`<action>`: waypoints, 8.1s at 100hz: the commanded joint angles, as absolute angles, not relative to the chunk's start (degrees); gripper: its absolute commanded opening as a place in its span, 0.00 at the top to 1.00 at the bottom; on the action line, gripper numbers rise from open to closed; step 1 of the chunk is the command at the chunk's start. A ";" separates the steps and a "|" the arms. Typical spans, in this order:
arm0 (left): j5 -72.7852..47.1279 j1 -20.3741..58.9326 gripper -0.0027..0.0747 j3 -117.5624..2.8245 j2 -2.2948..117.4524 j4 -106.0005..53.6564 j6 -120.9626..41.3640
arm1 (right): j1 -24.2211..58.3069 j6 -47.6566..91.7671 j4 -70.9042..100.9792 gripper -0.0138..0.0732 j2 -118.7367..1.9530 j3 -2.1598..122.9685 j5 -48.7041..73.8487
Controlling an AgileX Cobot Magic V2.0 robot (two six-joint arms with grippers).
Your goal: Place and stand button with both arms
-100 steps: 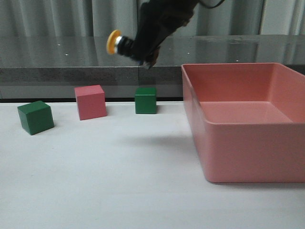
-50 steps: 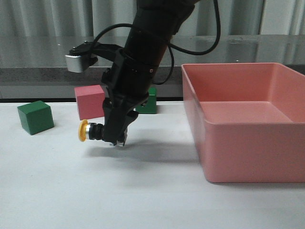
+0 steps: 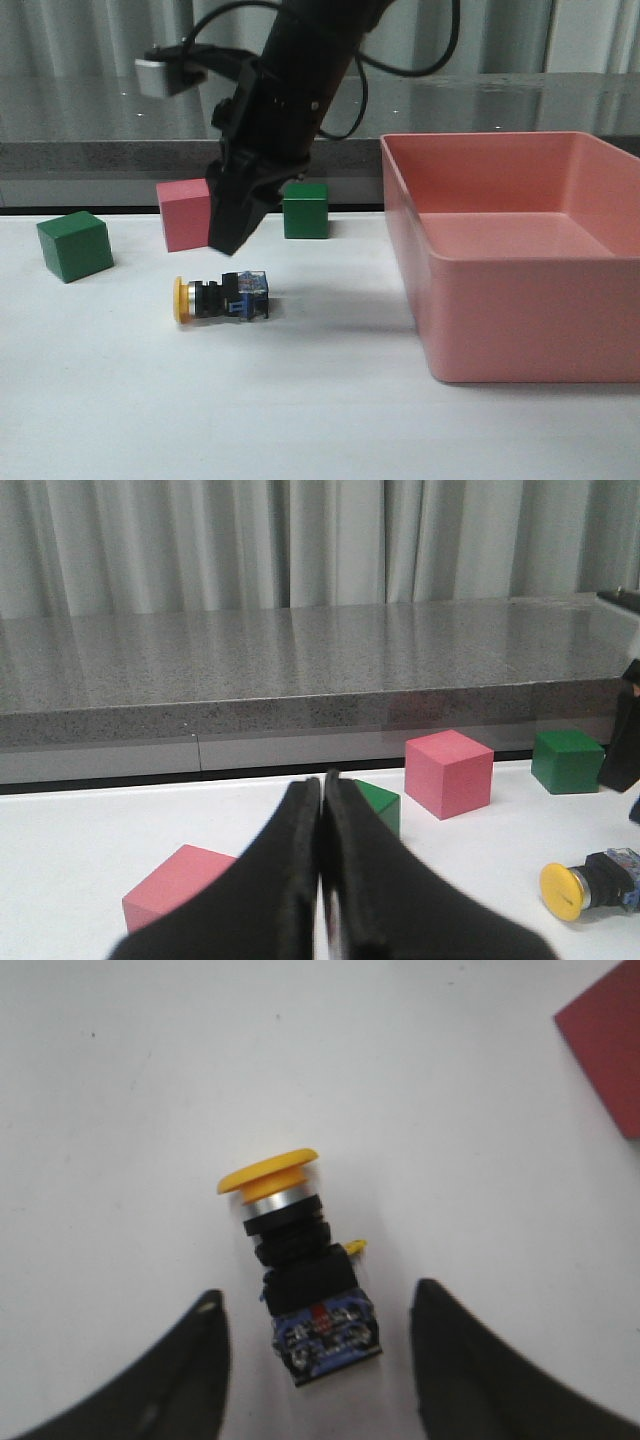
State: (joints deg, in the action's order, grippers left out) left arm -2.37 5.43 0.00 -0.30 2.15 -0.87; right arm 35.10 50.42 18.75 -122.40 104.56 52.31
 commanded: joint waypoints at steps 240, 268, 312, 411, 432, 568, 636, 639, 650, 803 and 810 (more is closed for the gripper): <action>-19.41 5.18 0.99 -25.43 21.93 -5.85 -3.41 | 4.10 31.45 19.48 0.91 -16.55 23.90 13.39; -26.33 5.18 0.37 -41.94 44.81 -14.32 -23.13 | 4.10 31.45 19.48 0.91 -16.55 23.90 13.33; -39.59 5.18 0.23 -53.28 72.81 -28.21 -31.94 | 4.10 31.45 19.48 0.91 -16.55 23.90 13.26; -58.27 5.18 0.23 -64.92 109.53 -78.99 -119.63 | 4.10 31.45 19.48 0.91 -16.55 23.90 13.26; -58.12 5.18 0.25 -64.92 113.97 -78.99 -124.15 | 4.10 31.45 19.48 0.91 -16.55 23.90 13.26; -51.75 19.27 0.99 -80.34 94.82 -8.80 -77.06 | 4.10 31.50 19.48 0.91 -16.55 23.90 11.89; -55.25 36.75 0.99 -81.46 109.33 34.87 -49.92 | 4.10 31.50 19.48 0.91 -16.55 23.90 11.95; -55.25 36.89 0.99 -81.46 109.33 35.00 -49.50 | 4.10 31.50 19.48 0.91 -16.55 23.90 11.95; -55.76 36.93 0.90 -82.19 109.33 34.90 -48.93 | 4.10 31.50 19.48 0.91 -16.55 23.90 11.95; -20.05 12.34 0.99 -36.18 44.30 -17.92 -33.74 | 4.10 31.50 19.48 0.91 -16.55 23.90 12.34; -17.56 12.34 0.99 -30.55 39.68 -18.49 -33.74 | 4.10 31.50 19.48 0.91 -16.55 23.90 12.41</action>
State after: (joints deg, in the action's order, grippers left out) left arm -25.78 12.40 -35.50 45.64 -15.89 -34.26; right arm 4.48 31.35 18.93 -16.05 22.23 16.77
